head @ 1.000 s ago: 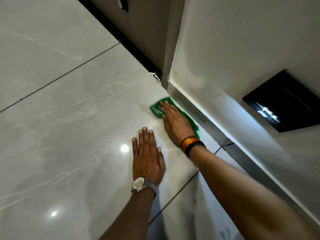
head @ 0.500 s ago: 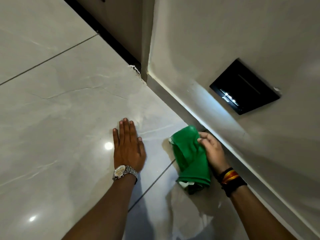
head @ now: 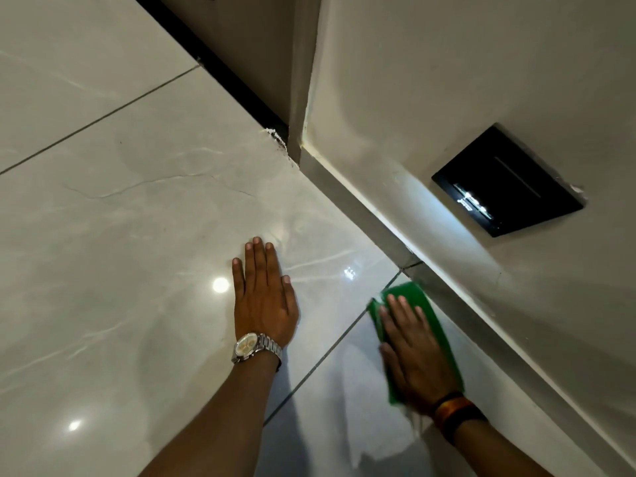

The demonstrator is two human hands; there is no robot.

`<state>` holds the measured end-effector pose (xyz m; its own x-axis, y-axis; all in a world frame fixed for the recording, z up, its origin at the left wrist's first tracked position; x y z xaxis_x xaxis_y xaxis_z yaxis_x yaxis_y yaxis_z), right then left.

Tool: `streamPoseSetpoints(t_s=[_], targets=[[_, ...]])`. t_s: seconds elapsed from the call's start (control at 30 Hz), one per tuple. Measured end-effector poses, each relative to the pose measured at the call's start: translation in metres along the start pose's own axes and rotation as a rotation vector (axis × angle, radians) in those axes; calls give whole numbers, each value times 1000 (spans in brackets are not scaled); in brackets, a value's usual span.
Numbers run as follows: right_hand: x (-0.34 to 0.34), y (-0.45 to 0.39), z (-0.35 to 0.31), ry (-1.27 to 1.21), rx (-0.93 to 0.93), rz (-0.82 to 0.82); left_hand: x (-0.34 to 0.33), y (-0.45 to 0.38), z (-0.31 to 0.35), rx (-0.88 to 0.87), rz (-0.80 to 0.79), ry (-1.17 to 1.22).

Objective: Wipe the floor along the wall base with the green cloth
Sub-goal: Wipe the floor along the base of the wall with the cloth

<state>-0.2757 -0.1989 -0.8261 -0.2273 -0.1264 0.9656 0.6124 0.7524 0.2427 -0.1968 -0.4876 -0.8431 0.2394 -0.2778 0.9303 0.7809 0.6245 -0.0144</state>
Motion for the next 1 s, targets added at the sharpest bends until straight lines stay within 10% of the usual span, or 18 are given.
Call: streamPoseSetpoints(t_s=[0.47,0.8,1.0], targets=[[50,-181,-32,-114,244,47,2,-1,1,9,-18,-30],[8,53,63,-50,28,9,5,1,3,10,-43,-36],[30,-40,26,-139,126,81,4,2,3,1,-29,-63]])
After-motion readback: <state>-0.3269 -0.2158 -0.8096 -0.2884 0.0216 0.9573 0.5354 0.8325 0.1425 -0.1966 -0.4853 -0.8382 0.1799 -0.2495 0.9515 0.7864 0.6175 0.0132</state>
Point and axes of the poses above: each hand's wrist, its own y-axis away from the middle knuckle, its own x-axis out of the back of the hand, z = x × y, the point moved 2 cm from there along -y, towards the middle knuckle, and after that the axes turned 2 degrees about x, right-handed, at the moved point
